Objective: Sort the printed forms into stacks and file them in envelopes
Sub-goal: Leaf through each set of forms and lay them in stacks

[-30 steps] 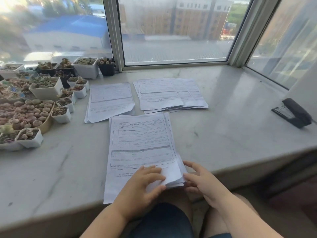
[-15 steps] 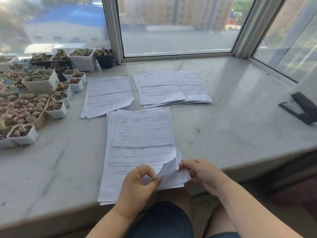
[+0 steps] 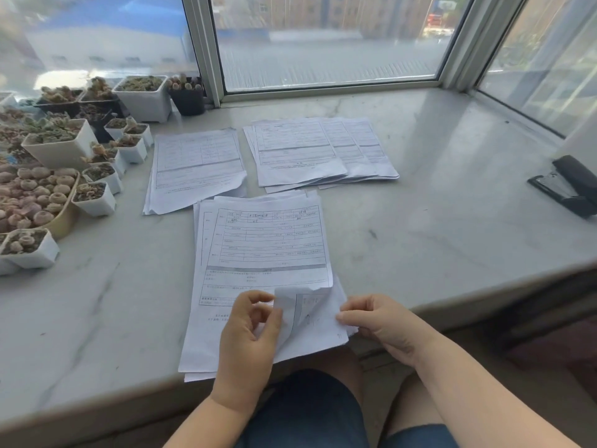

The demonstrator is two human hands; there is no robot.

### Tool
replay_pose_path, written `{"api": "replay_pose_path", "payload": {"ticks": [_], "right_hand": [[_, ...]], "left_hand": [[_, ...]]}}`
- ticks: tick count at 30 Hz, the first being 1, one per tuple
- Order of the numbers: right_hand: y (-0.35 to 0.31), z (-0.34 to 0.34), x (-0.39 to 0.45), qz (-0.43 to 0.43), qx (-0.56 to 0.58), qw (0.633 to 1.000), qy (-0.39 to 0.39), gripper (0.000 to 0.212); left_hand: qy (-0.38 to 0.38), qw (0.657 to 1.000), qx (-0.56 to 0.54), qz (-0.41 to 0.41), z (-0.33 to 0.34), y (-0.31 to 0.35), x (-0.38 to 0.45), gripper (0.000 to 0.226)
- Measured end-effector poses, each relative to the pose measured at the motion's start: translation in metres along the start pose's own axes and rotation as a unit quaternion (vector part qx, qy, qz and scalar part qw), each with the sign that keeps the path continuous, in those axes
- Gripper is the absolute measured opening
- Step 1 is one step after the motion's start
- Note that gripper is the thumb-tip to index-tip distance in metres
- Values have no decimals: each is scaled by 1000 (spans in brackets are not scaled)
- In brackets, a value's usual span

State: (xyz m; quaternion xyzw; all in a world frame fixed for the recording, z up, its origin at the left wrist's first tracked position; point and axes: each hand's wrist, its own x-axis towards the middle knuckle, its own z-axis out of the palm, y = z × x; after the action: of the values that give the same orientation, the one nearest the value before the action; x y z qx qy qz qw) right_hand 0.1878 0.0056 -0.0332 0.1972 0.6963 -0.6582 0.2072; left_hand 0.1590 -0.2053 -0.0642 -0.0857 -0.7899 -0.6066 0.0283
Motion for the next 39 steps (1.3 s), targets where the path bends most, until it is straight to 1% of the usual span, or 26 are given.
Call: {"api": "replay_pose_path", "payload": {"ticks": [1,3,5,7,9,11,13,14,15,16,17,18,19,20,21,22,24,26,27,29,31,33,36,37,38,39], "right_hand": [[-1,1,-1,4,-1,1000,0,16],[-2,4,-1,15,-2,1000,11,15],[-3,10,0,33,13,999,34,17],[-4,16,2,53,35,996,63,15],[-5,18,4,56,37,994,89,22],[-6,19,2,31,7,991,128,38],[-12,14,-1,-25,-72,976,203,48],[-16,11,-4,-47,-97,968,227,52],[-20,6,-6,-51,-98,968,224,58],[-26,2,-10,-31,-69,979,188,65],[-30,-2,-12,-1,-23,990,138,71],[-31,-5,-15,25,9,995,96,71],[-29,-8,-15,36,28,997,67,63],[-27,-9,-16,29,43,996,67,47],[-22,-13,-14,9,49,994,97,29],[-19,-20,-13,-12,57,988,141,14],[-12,-48,-11,-34,40,969,240,17],[-6,-92,-13,-26,13,947,321,18],[-3,-115,-16,-11,3,936,351,18],[4,-157,-21,24,-16,923,384,17],[11,-182,-21,55,-55,912,404,17],[17,-197,-14,76,-86,896,430,20],[21,-202,-9,95,-122,879,450,22],[19,-199,-11,101,-164,865,462,27],[17,-195,-14,97,-223,841,483,36],[14,-188,-16,73,-279,809,512,46]], "left_hand": [[-4,1000,9,19,0,0,-2,21],[-38,995,46,86,-2,1,-5,19],[-107,980,85,142,-4,1,-9,11],[-153,968,121,160,-6,1,-11,14],[-145,970,121,151,-8,2,-10,12],[-112,975,117,150,-10,6,-8,15],[-90,968,143,184,-10,12,-4,15],[-86,958,167,215,-8,15,-2,14],[-86,944,197,251,-5,19,-1,11],[-91,926,231,283,0,24,1,8],[-104,909,263,305,7,30,3,9],[-123,893,291,322,15,37,4,12],[-146,876,313,336,26,44,5,12],[-171,864,323,346,37,52,4,15],[-199,858,319,350,47,60,3,21],[-221,857,304,352,56,67,1,27],[-234,870,261,347,62,72,-1,30],[-229,894,234,306,52,69,-1,30],[-228,906,233,271,44,64,-1,32],[-229,918,256,197,28,50,-1,42],[-234,921,268,158,16,33,-3,51],[-235,919,279,148,9,26,-5,50],[-232,918,289,139,7,26,-3,39],[-228,920,288,135,6,26,-2,36],[-224,922,287,130,5,28,-1,34],[-222,924,287,123,5,28,0,33]]}}
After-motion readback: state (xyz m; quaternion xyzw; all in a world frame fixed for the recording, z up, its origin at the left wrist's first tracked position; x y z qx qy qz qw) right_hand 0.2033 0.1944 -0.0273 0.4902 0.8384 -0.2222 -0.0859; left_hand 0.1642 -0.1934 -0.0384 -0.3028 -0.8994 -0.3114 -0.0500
